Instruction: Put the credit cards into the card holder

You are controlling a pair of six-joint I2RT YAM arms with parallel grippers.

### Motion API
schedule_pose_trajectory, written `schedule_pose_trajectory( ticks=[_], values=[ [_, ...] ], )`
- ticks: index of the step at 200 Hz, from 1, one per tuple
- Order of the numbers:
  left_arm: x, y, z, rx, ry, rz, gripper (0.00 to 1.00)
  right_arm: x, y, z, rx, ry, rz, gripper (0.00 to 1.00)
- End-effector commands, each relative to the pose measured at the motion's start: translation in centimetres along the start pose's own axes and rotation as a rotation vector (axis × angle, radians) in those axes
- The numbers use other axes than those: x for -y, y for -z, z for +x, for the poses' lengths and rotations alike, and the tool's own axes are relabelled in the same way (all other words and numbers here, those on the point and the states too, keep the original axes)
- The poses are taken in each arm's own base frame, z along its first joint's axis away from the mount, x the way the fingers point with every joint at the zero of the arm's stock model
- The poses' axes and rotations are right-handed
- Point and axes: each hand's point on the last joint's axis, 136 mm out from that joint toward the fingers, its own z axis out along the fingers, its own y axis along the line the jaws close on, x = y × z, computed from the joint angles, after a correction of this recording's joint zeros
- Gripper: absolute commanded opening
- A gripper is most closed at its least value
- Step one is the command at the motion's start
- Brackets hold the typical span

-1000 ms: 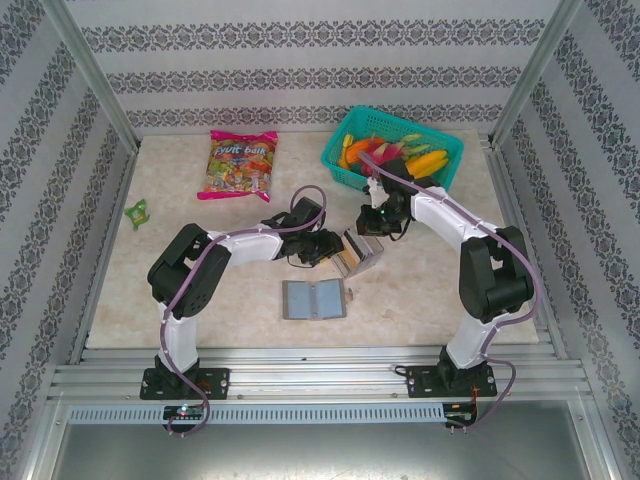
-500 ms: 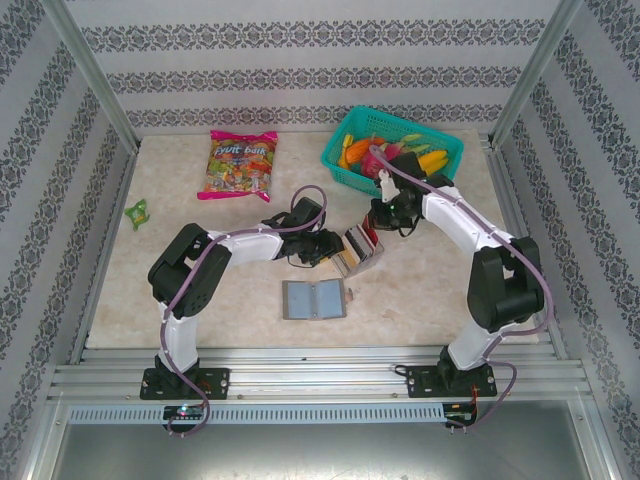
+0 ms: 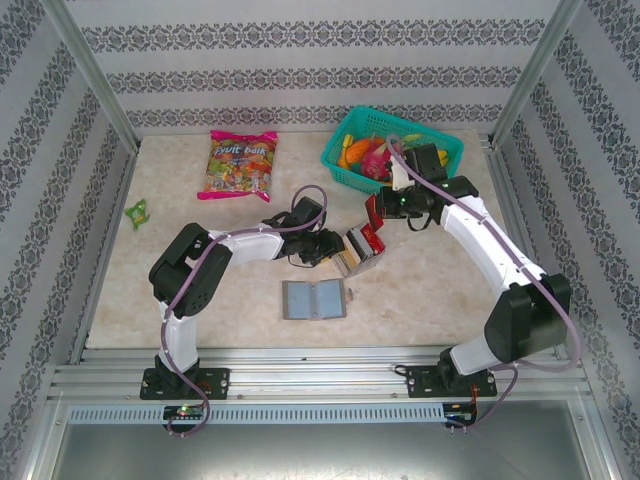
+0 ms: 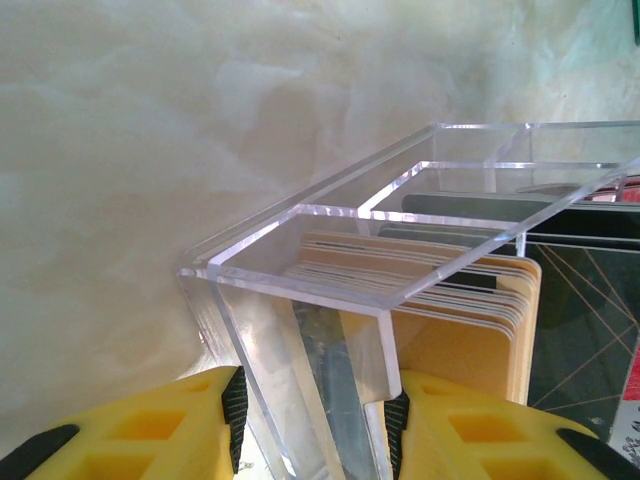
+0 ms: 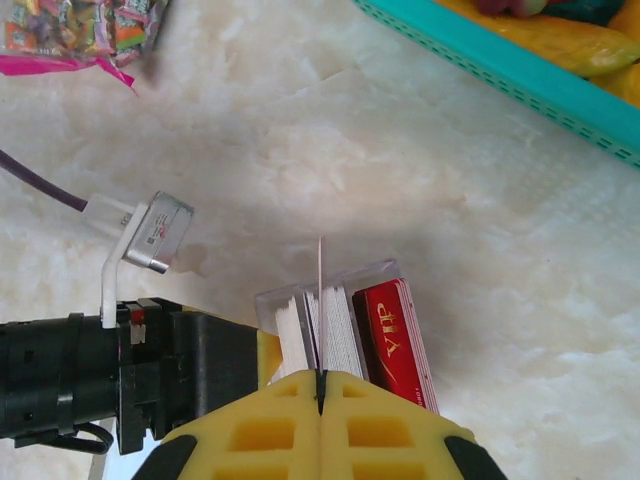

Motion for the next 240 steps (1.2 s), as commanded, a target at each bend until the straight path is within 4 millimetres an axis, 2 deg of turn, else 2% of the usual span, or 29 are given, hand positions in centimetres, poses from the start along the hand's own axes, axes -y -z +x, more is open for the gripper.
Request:
schedule_pose_trajectory(
  ticks=[1,21,47,67,84,104,136,166,191,212,240],
  values=[
    [0.5,-0.3,0.4,-0.021,-0.028,0.006,0.44,-0.5,-1.6,1.7,-0.067,0.010,-0.032,0.00],
    [1.6,0.9,0.2,0.004,-0.065,0.037,0.48,-1.9,-1.3,2.0,-0.053,-0.006,-0.110,0.00],
    [3.5,4.5,-0.7,0.105,-0.120,0.072,0.56,-3.1,0.0,2.4,-0.007,-0.074,-0.175,0.00],
    [3.7,7.5,-1.1,0.175,-0.147,0.048,0.62,-4.1,0.9,3.6,0.020,-0.100,-0.211,0.00],
    [2.4,9.6,-0.7,0.214,-0.151,-0.005,0.62,-5.2,0.8,5.0,0.035,-0.142,-0.251,0.00],
    [-0.7,11.4,0.3,0.232,-0.123,-0.075,0.62,-7.8,-0.3,7.2,0.043,-0.171,-0.337,0.00],
    [-5.5,11.5,3.4,0.162,-0.072,-0.128,0.61,-10.5,-4.1,11.6,-0.017,-0.198,-0.368,0.00],
    [-8.0,11.0,5.6,0.120,-0.022,-0.118,0.57,-11.1,-7.0,14.9,-0.063,-0.233,-0.375,0.00],
    [-10.2,11.6,6.4,0.130,-0.011,-0.175,0.57,-10.4,-8.4,16.5,-0.083,-0.256,-0.352,0.00],
    [-11.0,12.0,6.7,0.130,-0.020,-0.203,0.57,-10.2,-9.2,17.4,-0.111,-0.277,-0.364,0.00],
    [-11.8,11.2,7.4,0.088,-0.021,-0.217,0.55,-9.7,-10.1,18.4,-0.136,-0.293,-0.347,0.00]
  ],
)
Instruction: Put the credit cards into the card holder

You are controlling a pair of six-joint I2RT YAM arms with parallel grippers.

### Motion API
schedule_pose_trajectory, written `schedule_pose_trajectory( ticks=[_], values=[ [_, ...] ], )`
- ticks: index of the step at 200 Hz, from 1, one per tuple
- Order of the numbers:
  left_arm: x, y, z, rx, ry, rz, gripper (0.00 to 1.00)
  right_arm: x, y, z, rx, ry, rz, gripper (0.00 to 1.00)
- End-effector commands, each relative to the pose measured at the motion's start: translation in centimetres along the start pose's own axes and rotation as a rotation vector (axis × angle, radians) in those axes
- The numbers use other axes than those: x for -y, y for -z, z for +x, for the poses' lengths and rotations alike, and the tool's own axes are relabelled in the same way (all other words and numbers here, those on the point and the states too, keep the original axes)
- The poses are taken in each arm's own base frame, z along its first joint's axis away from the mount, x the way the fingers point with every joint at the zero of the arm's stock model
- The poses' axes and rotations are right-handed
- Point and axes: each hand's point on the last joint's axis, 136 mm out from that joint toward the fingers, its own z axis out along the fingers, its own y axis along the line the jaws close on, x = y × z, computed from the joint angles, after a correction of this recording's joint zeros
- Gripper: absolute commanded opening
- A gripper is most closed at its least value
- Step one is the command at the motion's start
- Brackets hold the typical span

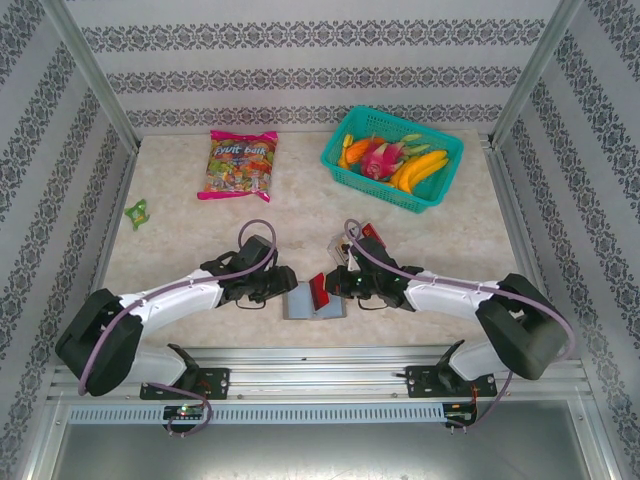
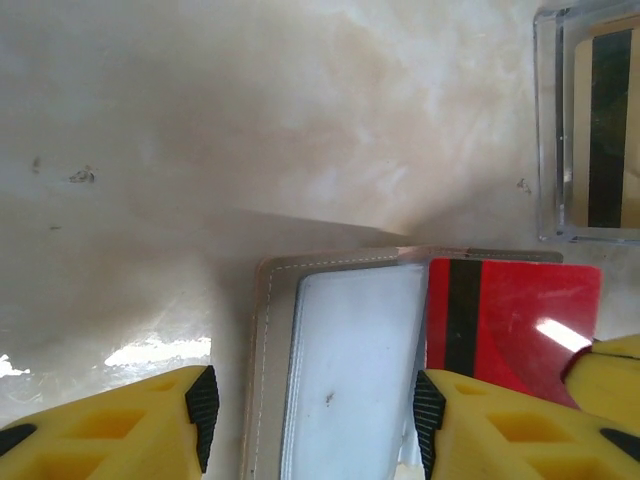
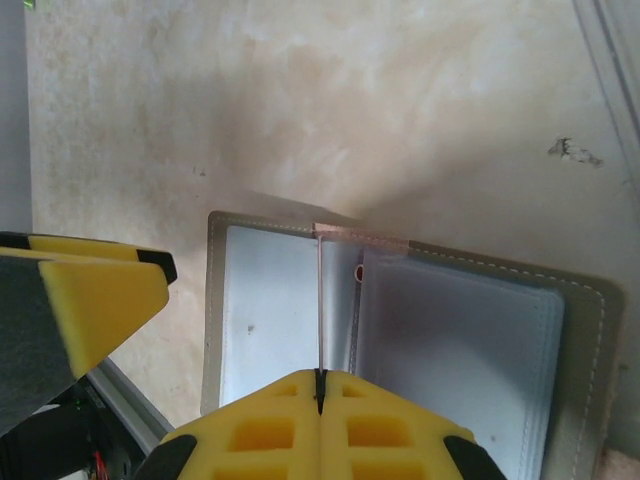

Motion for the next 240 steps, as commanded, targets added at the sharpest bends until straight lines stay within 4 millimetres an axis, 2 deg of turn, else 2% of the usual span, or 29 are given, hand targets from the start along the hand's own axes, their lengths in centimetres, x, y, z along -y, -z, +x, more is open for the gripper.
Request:
schedule_pose_trajectory(
  ticks=[1,53,82,119,168,190,240],
  values=[
    [-1.5,-0.4,0.5,-0.026,0.007,-0.046,0.55,-0.2,-0.7,0.0,0.017,-0.017,-0.024,0.00],
    [-2.0,-1.8,1.4,-0.074,0.013,-0.049,0.47,1.6,-1.4,1.5,0.007,-0.047,0.028,0.00],
    [-2.9,-2.3,2.0,-0.092,0.028,-0.072,0.45,1.0,-0.5,1.5,0.043,-0.059,0.010,0.00],
    [-3.6,-2.3,2.5,-0.104,0.024,-0.092,0.45,1.9,0.3,1.7,0.084,-0.062,0.049,0.00],
    [-3.0,-2.9,2.8,-0.130,0.009,-0.063,0.40,2.9,-1.6,2.8,0.024,-0.112,0.090,0.00],
    [-2.7,-3.4,3.1,-0.151,0.004,-0.052,0.35,2.2,-2.6,3.1,0.014,-0.112,0.073,0.00],
    [-2.8,-3.8,3.6,-0.164,-0.005,-0.062,0.23,0.1,-3.4,2.8,0.021,-0.080,0.048,0.00]
  ],
)
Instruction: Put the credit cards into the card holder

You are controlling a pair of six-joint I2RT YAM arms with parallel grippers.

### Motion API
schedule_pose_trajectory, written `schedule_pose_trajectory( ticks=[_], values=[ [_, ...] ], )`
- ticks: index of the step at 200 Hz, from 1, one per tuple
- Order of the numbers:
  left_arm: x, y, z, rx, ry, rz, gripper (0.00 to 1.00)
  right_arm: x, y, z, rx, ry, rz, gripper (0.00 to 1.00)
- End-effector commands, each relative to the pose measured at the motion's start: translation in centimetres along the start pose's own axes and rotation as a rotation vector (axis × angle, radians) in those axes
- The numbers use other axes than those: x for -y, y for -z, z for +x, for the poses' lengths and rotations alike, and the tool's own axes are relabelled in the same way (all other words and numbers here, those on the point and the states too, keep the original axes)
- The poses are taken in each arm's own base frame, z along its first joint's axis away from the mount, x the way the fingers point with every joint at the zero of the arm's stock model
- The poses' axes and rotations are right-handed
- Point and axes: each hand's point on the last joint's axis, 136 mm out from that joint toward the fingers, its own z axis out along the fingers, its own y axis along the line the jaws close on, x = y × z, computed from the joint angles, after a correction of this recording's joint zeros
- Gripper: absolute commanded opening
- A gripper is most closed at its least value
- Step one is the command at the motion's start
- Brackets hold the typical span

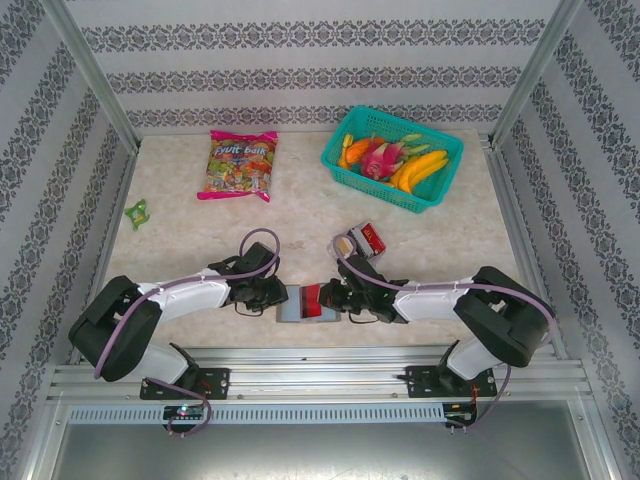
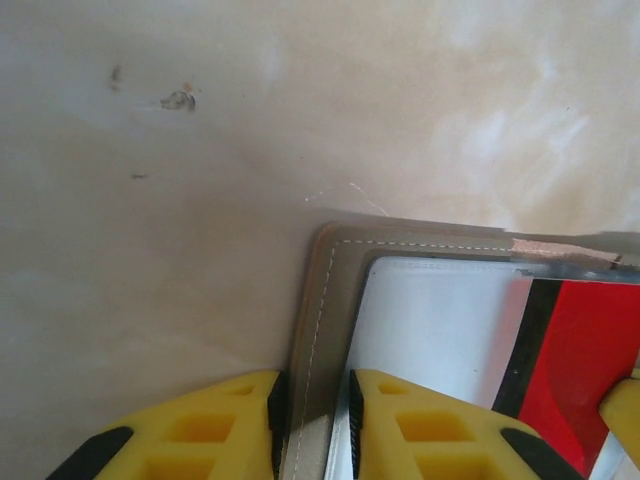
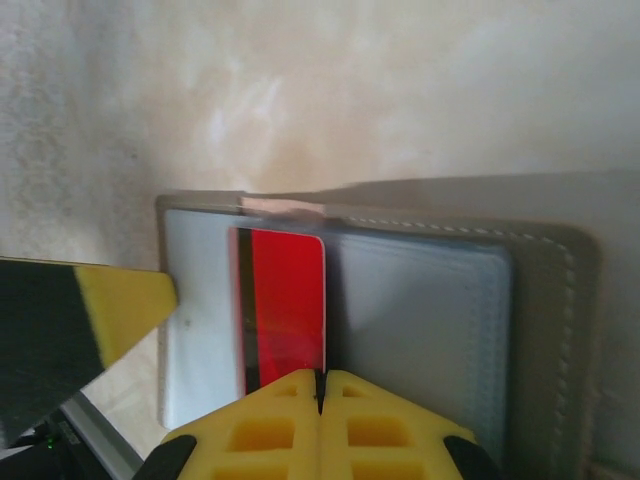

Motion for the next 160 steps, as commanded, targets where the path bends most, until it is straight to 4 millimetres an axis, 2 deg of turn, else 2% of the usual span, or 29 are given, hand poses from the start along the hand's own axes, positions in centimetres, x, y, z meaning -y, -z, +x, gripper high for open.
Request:
schedule_pose_trajectory(
  ticks=[1,56,87,121,142,160],
  values=[
    [0.6,-1.5,1.3,-0.064,-0.031,0.033,0.23,-0.9,-0.6,-0.1,0.010,0.007,0.002,0.00],
    [0.7,-1.4,1.2,-0.057,-0.030,0.036,0.21,-1.9,-2.1,0.8,-0.052,0.015,-0.008,0.00],
    [1.0,-1.4,1.1,-0.054,-0.031,0.041,0.21,-3.2,-3.1,1.3,-0.096,0.022,-0.050,0.00],
    [1.2,-1.3,0.9,-0.049,-0.030,0.048,0.21,-4.4,-3.8,1.9,-0.138,0.016,-0.082,0.05],
    [1.2,-1.1,0.7,-0.036,-0.027,0.043,0.21,-4.4,-3.6,1.9,-0.141,0.016,-0.073,0.09],
    [0.7,-0.5,0.4,-0.014,-0.026,0.013,0.23,-4.3,-2.6,1.3,-0.118,0.044,-0.041,0.13]
  ],
)
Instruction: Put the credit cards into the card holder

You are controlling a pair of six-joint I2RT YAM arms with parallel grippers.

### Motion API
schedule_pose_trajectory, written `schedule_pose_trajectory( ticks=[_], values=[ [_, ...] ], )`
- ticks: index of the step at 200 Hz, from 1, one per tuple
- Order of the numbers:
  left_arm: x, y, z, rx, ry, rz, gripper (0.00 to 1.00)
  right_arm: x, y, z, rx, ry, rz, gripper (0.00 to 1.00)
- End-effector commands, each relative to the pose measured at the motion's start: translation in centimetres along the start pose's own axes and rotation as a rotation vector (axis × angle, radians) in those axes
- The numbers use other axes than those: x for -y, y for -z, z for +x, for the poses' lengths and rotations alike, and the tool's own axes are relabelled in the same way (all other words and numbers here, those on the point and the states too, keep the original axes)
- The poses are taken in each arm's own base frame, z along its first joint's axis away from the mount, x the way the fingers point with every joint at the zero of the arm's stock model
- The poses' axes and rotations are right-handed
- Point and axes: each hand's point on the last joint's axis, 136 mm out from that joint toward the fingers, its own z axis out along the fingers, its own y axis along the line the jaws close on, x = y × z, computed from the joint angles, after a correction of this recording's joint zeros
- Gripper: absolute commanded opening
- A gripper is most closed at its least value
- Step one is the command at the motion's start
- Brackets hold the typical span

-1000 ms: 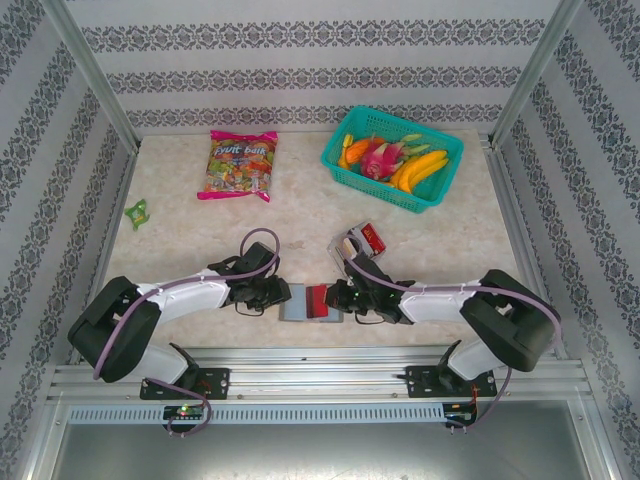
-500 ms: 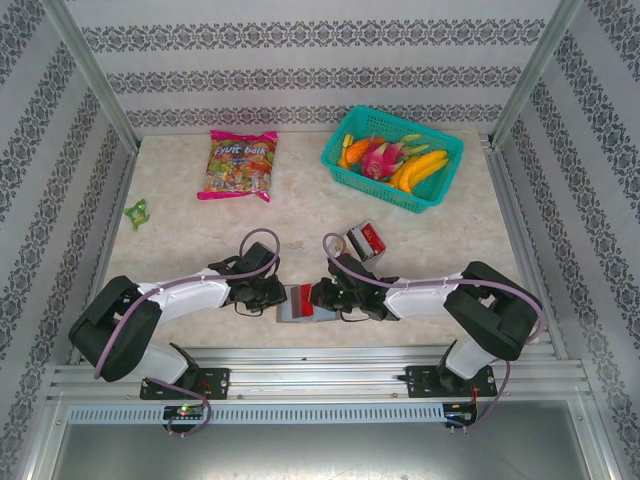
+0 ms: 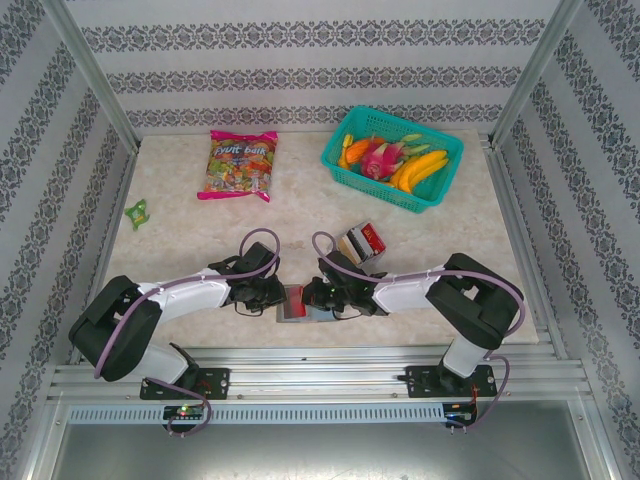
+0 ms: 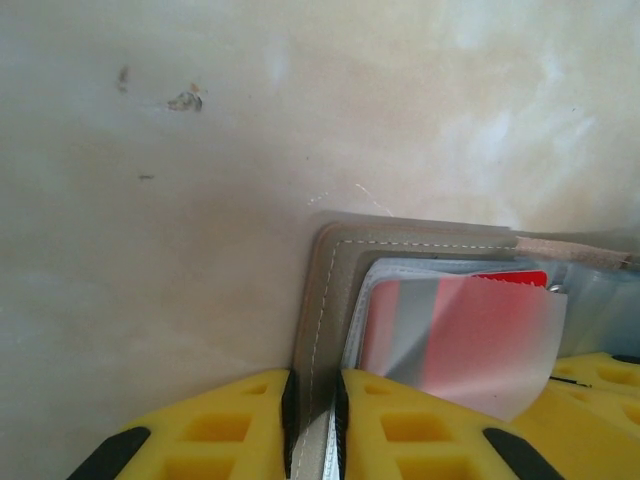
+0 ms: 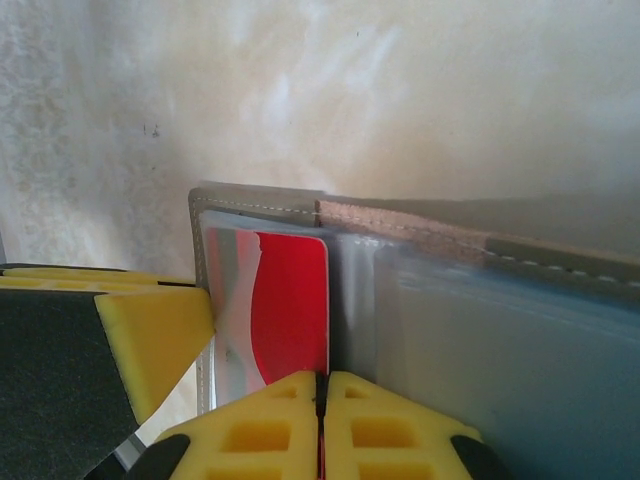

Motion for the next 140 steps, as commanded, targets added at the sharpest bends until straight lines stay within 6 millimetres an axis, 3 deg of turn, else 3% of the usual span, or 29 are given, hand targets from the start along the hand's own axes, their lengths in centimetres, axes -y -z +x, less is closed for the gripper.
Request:
schedule_pose_trajectory(
  ticks=[1,13,25,46,66,87,110,140],
  values=[
    [0.8,-0.5,0.5,-0.016,-0.024,0.019,0.23,-2.1,0.7,0.4,-0.025,0.047,-0.025,0.13],
    [0.4,0.1,0.1,0.013,-0.022,-0.004,0.25,-1.9,2.3,-0.5,0.002,0.079,0.019,0.15],
    [0.2,0.9,-0.5,0.051,-0.019,-0.030,0.30,-1.6,4.5,-1.7,0.050,0.126,0.080,0.25],
    [0.6,2.5,-1.8,0.116,-0.029,-0.042,0.39,-1.2,8.4,-4.1,0.107,0.220,0.173,0.35],
    [2.0,4.0,-3.1,0.164,-0.046,-0.028,0.47,0.0,11.4,-6.5,0.137,0.267,0.250,0.36],
    [4.6,4.8,-4.5,0.194,-0.079,0.030,0.52,2.0,14.2,-9.6,0.180,0.248,0.314,0.38],
    [7.3,4.6,-5.7,0.179,-0.114,0.066,0.52,2.6,15.7,-11.9,0.191,0.230,0.283,0.37],
    [8.5,3.2,-6.5,0.160,-0.110,0.061,0.45,0.1,14.7,-11.3,0.153,0.304,0.192,0.30]
  ],
)
